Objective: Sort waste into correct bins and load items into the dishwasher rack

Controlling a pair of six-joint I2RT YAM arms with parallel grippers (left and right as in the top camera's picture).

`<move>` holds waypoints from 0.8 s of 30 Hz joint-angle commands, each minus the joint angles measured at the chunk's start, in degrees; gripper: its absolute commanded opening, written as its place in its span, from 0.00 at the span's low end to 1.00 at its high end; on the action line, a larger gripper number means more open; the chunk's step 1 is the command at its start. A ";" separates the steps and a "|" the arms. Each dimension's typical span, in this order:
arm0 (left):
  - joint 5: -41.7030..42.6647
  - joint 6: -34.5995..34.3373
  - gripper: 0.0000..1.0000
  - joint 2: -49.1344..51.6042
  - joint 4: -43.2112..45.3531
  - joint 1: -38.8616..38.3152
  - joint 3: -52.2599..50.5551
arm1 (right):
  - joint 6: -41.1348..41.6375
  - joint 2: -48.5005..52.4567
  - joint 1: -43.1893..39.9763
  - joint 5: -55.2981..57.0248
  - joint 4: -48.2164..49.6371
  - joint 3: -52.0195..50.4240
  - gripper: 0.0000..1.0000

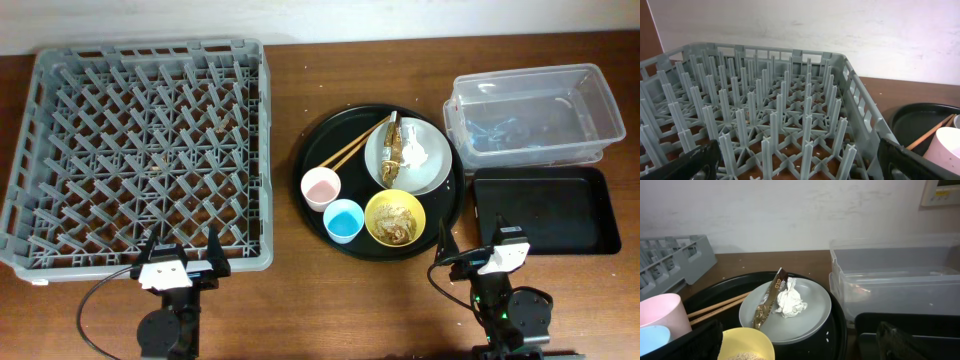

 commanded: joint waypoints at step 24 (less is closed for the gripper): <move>24.98 -5.79 0.99 52.72 -31.85 0.35 58.31 | 4.76 51.06 0.55 -13.90 -42.16 57.81 0.98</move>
